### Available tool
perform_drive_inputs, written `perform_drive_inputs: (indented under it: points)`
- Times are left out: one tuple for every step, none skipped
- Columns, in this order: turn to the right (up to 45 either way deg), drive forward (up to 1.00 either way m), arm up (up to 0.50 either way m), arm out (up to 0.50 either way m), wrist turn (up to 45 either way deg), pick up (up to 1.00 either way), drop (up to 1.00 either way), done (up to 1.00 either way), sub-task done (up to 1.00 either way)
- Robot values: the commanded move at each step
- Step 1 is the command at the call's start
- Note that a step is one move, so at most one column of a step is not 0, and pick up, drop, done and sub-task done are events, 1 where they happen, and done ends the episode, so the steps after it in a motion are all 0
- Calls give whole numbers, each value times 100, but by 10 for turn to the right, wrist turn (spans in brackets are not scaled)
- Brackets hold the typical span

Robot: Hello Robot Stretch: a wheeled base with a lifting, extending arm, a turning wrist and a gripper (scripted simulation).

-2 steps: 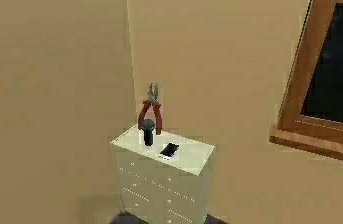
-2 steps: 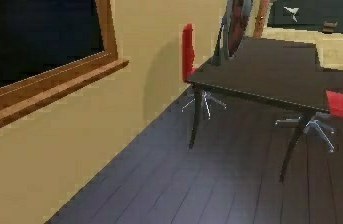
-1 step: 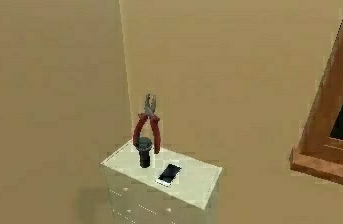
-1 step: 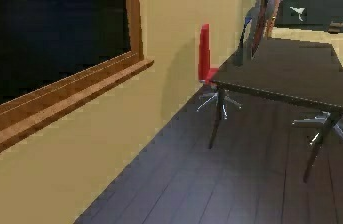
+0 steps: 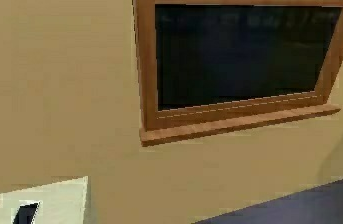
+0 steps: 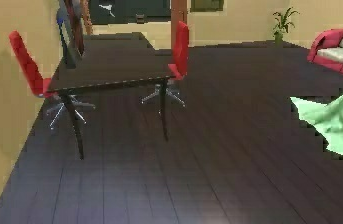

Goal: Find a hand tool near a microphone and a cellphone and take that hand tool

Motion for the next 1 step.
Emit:
perform_drive_inputs:
  points:
    - [450, 0, 0, 0, 0, 0, 0, 0, 0]
